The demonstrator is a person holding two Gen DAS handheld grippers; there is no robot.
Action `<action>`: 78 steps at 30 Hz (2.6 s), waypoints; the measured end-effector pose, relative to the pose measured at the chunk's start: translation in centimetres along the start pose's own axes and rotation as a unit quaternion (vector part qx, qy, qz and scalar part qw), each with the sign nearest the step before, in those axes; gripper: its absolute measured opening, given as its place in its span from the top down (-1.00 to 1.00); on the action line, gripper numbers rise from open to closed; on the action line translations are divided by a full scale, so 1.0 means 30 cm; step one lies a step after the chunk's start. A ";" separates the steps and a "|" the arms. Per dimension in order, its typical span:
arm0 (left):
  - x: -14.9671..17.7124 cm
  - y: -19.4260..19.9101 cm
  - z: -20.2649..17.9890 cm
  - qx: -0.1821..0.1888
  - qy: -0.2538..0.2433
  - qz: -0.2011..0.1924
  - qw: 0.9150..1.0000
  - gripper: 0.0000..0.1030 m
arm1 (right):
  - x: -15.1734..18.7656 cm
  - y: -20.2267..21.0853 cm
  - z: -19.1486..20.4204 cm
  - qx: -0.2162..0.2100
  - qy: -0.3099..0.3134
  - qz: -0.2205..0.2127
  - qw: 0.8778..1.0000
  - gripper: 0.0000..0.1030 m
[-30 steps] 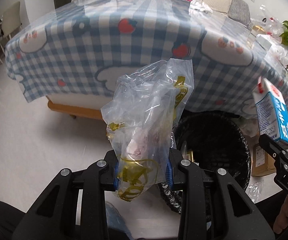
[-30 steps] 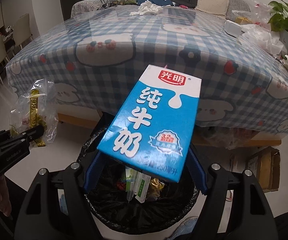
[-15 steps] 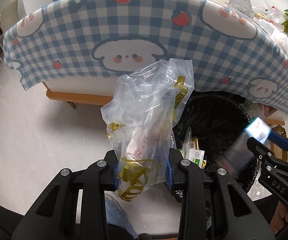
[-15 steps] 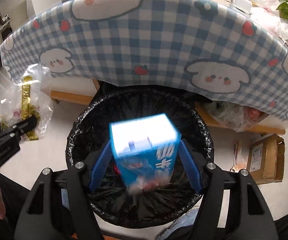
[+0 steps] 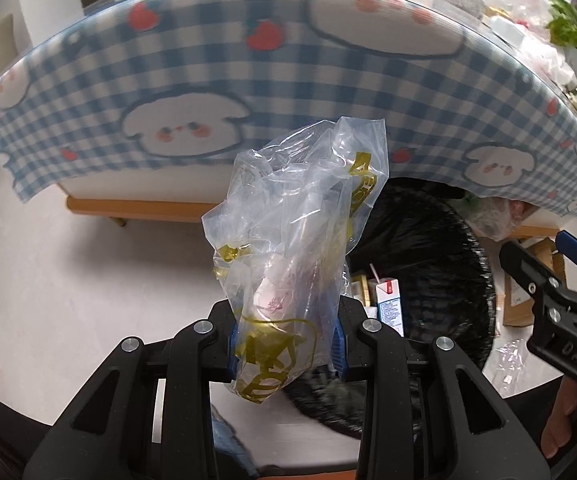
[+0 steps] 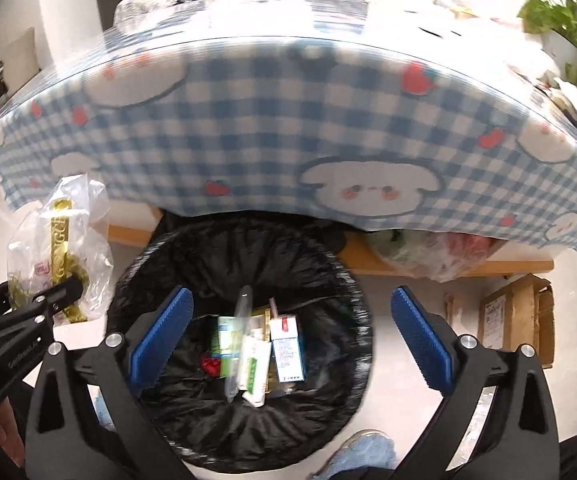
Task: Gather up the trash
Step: 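Open the right gripper to drop the blue milk carton into the bin, then open the left gripper to drop the gold candy bag into the bin, then move both grippers back over the table toward the tissue and pill bottle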
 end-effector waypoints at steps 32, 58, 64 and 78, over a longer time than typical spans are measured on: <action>-0.052 -0.027 -0.364 0.036 -0.071 -0.018 0.997 -0.44 | 0.032 -0.004 -0.386 0.054 -0.071 0.001 0.996 -0.85; -0.291 0.237 -0.202 0.030 -0.032 -0.093 0.995 -0.88 | -0.257 0.244 -0.263 0.030 -0.034 -0.101 0.994 -0.85; -0.372 0.297 -0.175 0.028 -0.020 -0.107 0.994 -0.88 | -0.304 0.284 -0.261 0.026 -0.034 -0.117 0.992 -0.85; -0.574 0.378 -0.177 0.024 -0.028 -0.138 0.990 -0.88 | -0.480 0.300 -0.282 0.038 -0.021 -0.131 0.990 -0.85</action>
Point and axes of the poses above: each gripper's, at about its wrist camera, not at the fingertips, and y roughly against the way its jaws point, z to its left, x to its underside, the point moved 4 cm from there along -y, roughly the way its jaws point, and after that the axes turned 10 degrees about -x, right-handed, at the moved point
